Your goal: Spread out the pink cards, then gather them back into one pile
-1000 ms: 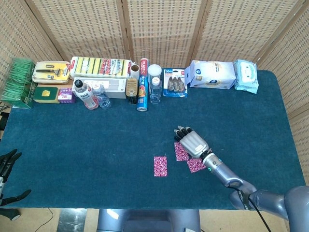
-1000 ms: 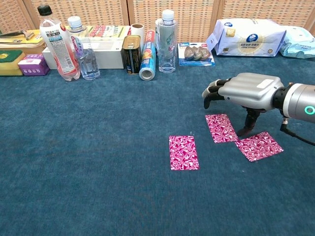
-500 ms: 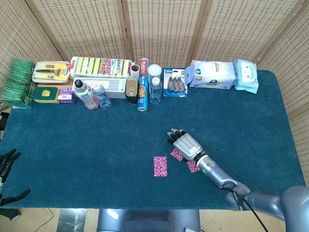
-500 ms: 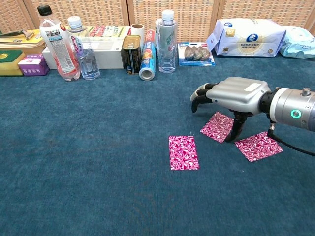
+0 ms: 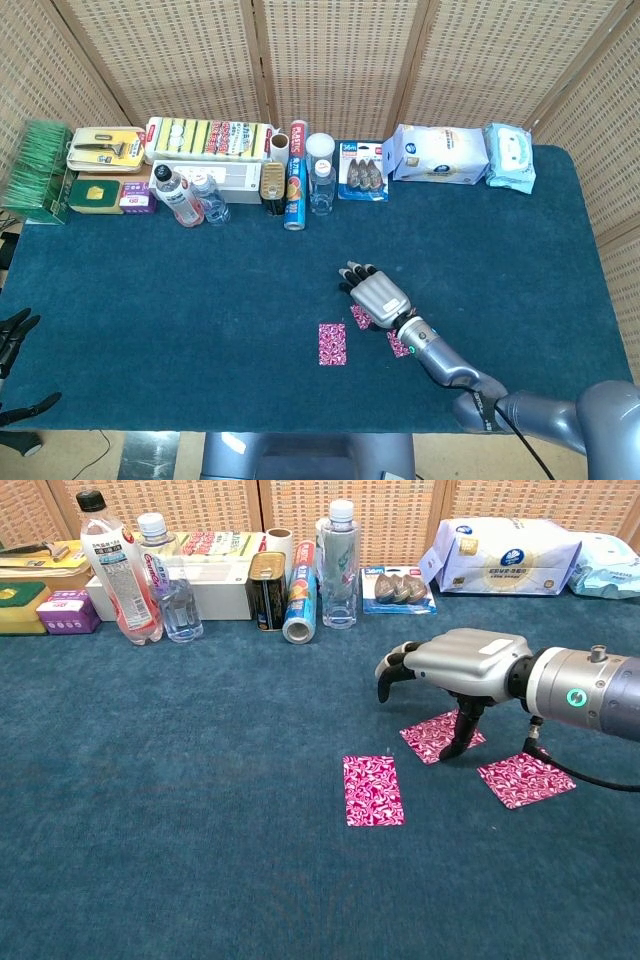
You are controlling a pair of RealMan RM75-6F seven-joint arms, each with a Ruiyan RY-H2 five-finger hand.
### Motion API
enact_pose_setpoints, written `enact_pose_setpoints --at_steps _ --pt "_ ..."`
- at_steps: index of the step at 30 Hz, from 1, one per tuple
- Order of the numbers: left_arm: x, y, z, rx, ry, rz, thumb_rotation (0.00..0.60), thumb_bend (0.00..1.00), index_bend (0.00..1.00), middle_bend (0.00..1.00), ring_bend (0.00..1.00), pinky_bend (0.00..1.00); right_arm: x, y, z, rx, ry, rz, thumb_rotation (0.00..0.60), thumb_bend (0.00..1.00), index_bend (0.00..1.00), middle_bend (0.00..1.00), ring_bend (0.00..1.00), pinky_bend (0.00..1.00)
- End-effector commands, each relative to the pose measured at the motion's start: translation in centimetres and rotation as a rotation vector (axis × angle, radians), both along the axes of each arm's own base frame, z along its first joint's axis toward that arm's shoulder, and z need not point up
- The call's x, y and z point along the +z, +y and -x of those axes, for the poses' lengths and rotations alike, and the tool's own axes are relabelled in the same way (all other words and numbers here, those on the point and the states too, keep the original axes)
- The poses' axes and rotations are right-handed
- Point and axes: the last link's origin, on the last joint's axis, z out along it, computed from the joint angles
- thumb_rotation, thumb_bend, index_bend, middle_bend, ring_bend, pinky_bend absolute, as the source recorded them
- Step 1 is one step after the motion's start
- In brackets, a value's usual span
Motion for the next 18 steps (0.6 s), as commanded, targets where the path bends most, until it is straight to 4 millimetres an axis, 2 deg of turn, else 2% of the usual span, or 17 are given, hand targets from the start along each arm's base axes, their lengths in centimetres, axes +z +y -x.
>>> enact_pose_setpoints --at_steps 1,18 --pt "-0.01 0.01 0.00 0.000 0.001 0.002 0.600 0.07 0.00 0.00 0.00 0.00 0.15 -0.16 0.06 -0.032 0.000 -0.013 0.600 0.09 0.28 0.14 0.08 0.19" --pt "-0.12 0.08 -0.06 0.002 0.004 0.006 0.600 0.07 0.00 0.00 0.00 0.00 0.76 -0.43 0.62 -0.076 0.019 -0.016 0.600 0.12 0.32 0.14 0.08 0.20"
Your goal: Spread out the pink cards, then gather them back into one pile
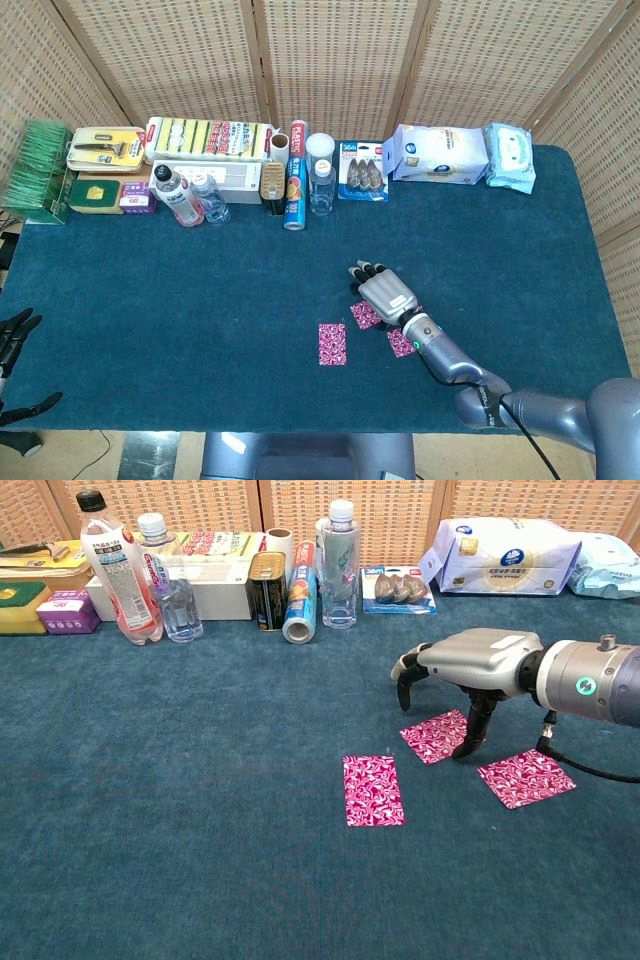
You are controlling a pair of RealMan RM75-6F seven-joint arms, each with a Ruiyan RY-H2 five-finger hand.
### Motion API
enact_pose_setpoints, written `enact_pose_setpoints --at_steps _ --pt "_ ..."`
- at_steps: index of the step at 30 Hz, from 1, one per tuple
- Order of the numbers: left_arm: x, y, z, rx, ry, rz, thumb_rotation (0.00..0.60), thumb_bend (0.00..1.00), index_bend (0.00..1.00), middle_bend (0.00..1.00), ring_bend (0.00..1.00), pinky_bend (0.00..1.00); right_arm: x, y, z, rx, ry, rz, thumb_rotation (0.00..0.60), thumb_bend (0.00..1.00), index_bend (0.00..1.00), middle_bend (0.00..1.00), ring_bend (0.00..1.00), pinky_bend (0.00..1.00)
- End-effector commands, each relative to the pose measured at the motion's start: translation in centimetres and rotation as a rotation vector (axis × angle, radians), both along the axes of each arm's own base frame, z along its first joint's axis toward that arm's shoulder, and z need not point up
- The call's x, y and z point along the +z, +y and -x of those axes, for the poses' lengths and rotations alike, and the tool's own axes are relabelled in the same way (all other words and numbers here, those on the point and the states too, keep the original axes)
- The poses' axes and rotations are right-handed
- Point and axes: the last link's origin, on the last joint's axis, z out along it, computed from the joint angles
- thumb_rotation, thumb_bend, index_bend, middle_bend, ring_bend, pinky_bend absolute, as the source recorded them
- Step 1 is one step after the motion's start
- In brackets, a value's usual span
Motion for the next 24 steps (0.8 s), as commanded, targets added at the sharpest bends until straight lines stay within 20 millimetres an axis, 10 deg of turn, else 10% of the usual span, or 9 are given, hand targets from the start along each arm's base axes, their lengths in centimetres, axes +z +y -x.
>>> enact_pose_setpoints --at_steps 1,24 --pt "-0.01 0.00 -0.01 0.000 0.000 0.000 0.600 0.07 0.00 0.00 0.00 0.00 -0.01 -0.01 0.09 0.001 0.002 0.002 0.600 0.12 0.32 0.14 0.09 0.21" --pt "-0.02 -0.02 -0.01 -0.001 -0.001 0.002 0.600 0.07 0.00 0.00 0.00 0.00 -0.50 -0.03 0.43 0.010 0.023 0.000 0.600 0.16 0.35 0.14 0.09 0.22"
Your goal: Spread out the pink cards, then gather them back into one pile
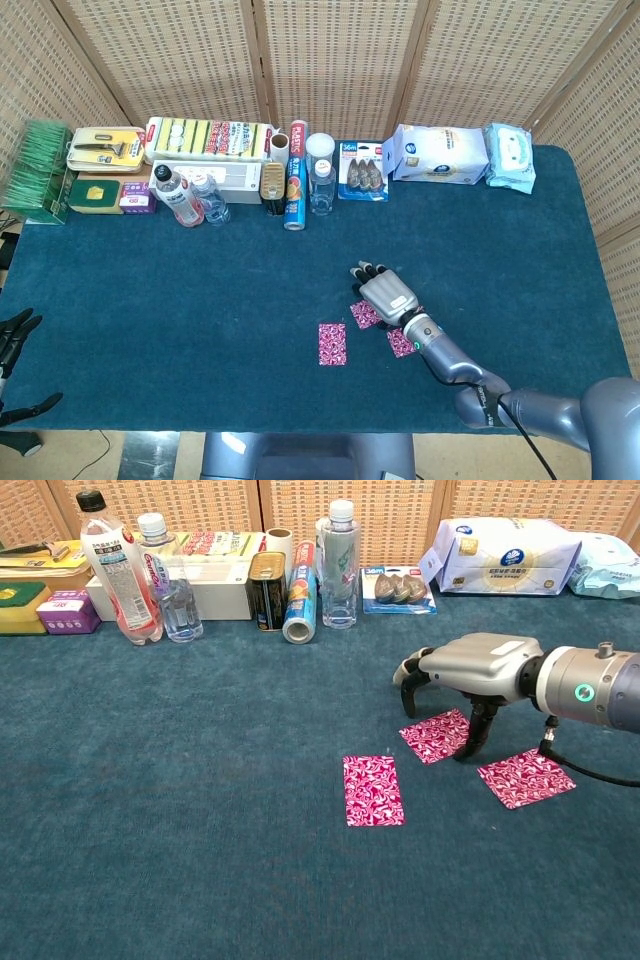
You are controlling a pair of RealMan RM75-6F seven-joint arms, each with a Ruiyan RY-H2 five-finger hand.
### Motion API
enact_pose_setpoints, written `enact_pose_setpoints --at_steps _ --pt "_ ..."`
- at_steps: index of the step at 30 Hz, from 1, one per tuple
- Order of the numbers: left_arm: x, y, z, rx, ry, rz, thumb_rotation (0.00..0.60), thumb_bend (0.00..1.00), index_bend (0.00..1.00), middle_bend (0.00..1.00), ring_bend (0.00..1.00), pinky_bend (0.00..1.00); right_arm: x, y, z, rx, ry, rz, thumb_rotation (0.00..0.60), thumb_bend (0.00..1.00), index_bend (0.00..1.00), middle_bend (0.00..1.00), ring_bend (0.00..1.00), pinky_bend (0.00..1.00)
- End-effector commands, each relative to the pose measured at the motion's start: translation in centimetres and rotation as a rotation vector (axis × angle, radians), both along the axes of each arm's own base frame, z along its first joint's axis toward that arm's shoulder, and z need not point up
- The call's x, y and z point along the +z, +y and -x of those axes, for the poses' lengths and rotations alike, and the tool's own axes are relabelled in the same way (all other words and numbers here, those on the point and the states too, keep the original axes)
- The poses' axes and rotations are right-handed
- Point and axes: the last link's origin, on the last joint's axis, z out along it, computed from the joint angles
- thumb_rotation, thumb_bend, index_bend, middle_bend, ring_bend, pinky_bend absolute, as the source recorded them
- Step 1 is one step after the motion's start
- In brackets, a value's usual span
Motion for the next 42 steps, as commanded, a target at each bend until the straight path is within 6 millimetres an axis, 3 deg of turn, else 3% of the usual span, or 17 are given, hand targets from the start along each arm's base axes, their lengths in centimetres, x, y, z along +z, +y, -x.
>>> enact_pose_setpoints --at_steps 1,12,42 --pt "-0.03 0.02 -0.01 0.000 0.001 0.001 0.600 0.07 0.00 0.00 0.00 0.00 -0.01 -0.02 0.02 -0.001 0.000 0.001 0.600 0.16 0.35 0.14 0.09 0.22" --pt "-0.01 0.00 -0.01 -0.001 0.000 0.004 0.600 0.07 0.00 0.00 0.00 0.00 0.07 -0.08 0.13 -0.006 0.000 0.007 0.600 0.19 0.42 0.14 0.09 0.22" --pt "0.04 0.03 0.01 0.000 -0.003 0.003 0.600 0.07 0.00 0.00 0.00 0.00 0.32 -0.18 0.05 -0.005 0.035 0.005 0.600 0.22 0.36 0.12 0.08 0.22"
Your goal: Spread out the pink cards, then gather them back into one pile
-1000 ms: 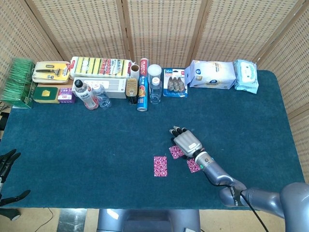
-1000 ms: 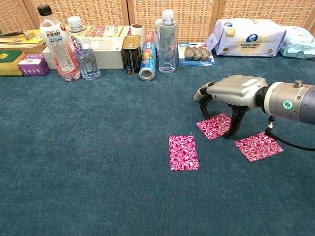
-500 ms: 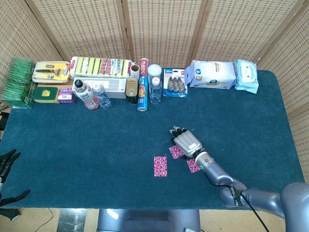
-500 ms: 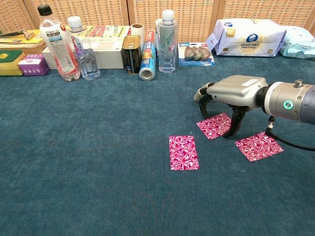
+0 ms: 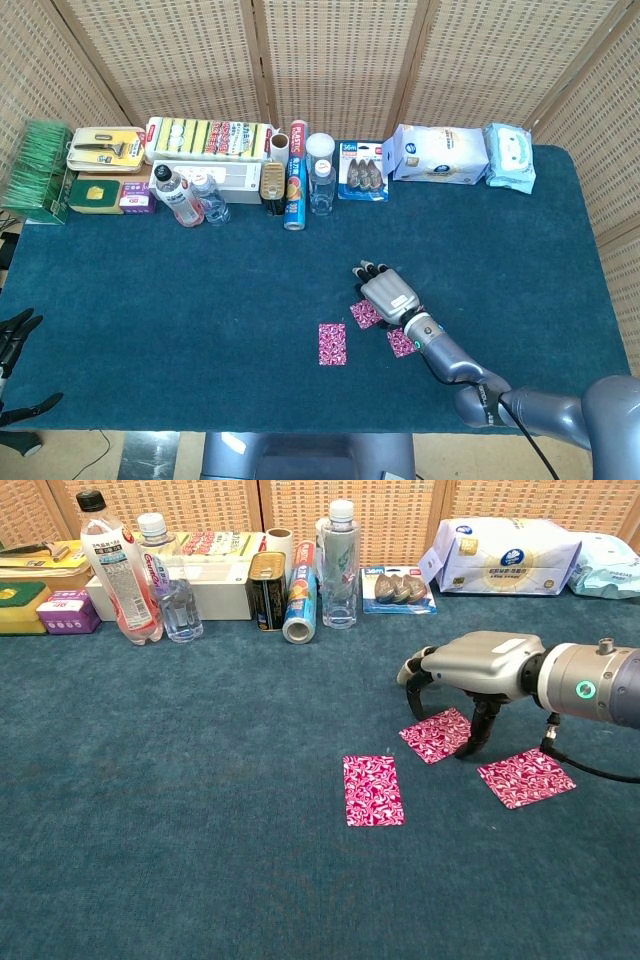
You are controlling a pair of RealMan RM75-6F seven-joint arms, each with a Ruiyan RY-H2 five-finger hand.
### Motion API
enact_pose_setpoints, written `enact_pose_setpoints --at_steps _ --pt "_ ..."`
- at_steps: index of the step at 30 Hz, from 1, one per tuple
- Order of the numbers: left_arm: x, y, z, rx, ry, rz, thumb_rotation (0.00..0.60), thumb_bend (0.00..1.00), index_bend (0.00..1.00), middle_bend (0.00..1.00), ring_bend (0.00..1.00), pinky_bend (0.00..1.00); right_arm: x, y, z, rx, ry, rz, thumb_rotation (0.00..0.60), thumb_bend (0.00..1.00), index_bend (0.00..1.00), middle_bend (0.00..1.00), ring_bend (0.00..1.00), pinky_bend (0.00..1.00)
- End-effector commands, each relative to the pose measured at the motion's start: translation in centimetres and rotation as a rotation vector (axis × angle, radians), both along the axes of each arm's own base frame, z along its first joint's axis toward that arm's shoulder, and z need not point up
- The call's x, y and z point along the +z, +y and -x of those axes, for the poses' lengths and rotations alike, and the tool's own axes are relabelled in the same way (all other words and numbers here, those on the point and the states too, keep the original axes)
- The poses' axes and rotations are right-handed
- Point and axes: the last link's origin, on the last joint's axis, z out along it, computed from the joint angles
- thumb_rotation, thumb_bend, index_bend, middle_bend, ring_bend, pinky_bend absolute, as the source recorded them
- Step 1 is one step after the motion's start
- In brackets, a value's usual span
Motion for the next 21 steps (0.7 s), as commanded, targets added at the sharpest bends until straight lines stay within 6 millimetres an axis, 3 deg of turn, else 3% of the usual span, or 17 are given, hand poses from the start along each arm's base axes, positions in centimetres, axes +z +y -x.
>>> enact_pose_setpoints --at_steps 1,21 --pt "0.01 0.01 0.01 0.000 0.000 -0.001 0.600 0.07 0.00 0.00 0.00 0.00 0.02 -0.03 0.05 -0.003 0.005 0.000 0.600 0.22 0.36 0.12 0.08 0.22" --pt "0.01 0.02 0.01 0.000 -0.002 0.000 0.600 0.07 0.00 0.00 0.00 0.00 -0.10 0.08 0.27 -0.009 0.017 -0.003 0.600 0.23 0.43 0.12 0.08 0.22"
